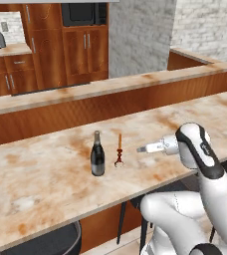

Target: Get the candle and the wine from the cabinet and move them to the dining counter.

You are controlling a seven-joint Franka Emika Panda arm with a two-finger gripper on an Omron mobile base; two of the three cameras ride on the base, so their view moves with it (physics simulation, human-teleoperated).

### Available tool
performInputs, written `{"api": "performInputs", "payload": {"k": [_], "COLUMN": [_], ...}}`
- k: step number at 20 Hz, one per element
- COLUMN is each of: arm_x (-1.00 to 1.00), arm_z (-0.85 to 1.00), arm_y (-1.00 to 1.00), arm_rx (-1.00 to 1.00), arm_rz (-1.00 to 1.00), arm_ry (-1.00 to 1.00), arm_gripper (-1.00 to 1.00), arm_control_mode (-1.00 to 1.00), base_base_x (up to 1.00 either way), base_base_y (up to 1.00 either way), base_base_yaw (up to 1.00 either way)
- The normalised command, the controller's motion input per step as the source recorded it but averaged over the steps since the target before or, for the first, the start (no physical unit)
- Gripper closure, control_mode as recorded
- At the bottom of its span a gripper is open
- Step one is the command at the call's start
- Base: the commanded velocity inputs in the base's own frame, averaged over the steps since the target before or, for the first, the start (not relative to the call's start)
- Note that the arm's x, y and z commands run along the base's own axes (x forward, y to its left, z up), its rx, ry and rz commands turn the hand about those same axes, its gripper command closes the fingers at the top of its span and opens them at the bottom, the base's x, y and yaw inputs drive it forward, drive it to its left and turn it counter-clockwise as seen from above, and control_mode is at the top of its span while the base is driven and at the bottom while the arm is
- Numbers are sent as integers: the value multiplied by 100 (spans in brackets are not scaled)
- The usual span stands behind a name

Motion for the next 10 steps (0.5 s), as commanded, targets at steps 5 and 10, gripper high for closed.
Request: {"api": "performInputs", "payload": {"k": [5,10], "arm_x": [-63,-55], "arm_z": [38,37], "arm_y": [-7,-4], "arm_rx": [1,0], "arm_rz": [-12,-12], "arm_ry": [25,29], "arm_gripper": [-100,-100], "arm_control_mode": [-100,-100], "base_base_x": [0,0], "base_base_y": [0,0], "base_base_yaw": [0,0]}}
